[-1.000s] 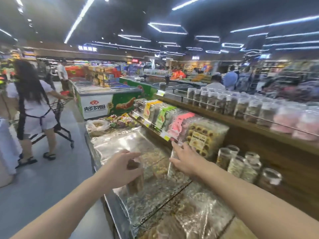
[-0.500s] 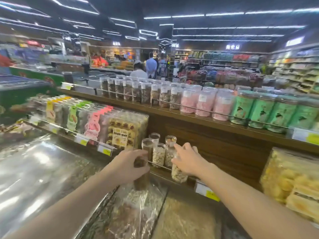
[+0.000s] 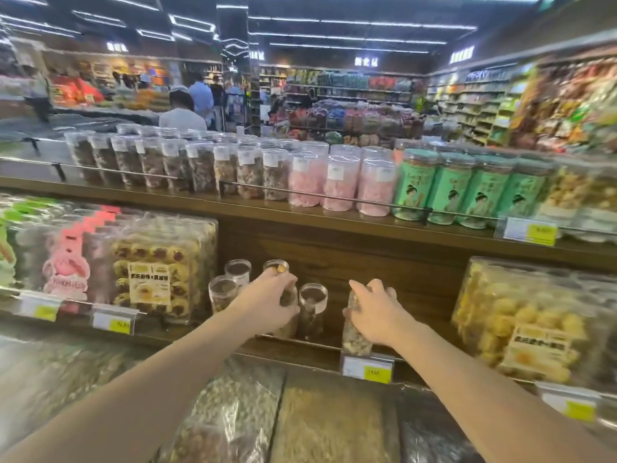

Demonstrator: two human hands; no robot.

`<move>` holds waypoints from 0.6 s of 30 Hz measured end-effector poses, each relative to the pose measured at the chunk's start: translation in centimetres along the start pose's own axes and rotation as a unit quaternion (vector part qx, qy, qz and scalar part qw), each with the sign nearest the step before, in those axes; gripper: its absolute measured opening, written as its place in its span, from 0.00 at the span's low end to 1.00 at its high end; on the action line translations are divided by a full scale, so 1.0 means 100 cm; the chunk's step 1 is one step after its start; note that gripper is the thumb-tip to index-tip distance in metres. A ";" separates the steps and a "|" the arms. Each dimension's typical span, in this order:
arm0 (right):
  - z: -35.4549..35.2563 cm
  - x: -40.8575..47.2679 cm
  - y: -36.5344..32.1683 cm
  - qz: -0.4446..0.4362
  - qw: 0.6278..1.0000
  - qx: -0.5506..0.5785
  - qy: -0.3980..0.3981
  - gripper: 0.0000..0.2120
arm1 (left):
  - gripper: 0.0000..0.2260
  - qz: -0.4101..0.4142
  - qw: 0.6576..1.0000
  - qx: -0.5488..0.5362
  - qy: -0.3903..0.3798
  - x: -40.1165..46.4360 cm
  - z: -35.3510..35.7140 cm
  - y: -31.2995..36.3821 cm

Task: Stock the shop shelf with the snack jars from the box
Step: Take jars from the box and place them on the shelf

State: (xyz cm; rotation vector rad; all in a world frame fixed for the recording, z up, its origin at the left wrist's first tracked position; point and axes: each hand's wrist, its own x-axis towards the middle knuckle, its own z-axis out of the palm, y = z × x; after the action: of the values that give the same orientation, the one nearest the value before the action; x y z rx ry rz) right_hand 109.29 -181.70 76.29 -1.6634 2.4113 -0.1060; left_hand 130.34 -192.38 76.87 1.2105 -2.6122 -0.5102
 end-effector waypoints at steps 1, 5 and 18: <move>0.000 0.001 0.000 0.007 1.000 0.007 -0.001 0.30 | 0.27 -0.004 1.000 -0.002 -0.005 0.008 0.002 -0.001; 0.001 0.006 0.001 0.014 1.000 0.007 0.005 0.31 | 0.28 -0.008 1.000 -0.017 -0.025 0.036 0.011 -0.003; 0.014 0.035 0.008 0.036 0.999 0.014 0.020 0.31 | 0.29 0.003 0.998 0.030 -0.063 0.072 0.039 -0.021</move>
State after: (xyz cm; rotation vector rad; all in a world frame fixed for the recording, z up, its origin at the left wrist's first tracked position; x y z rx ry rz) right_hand 107.68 -184.63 74.31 -1.5751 2.4840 -0.1632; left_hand 125.92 -198.35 72.82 1.2258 -2.7541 -0.5266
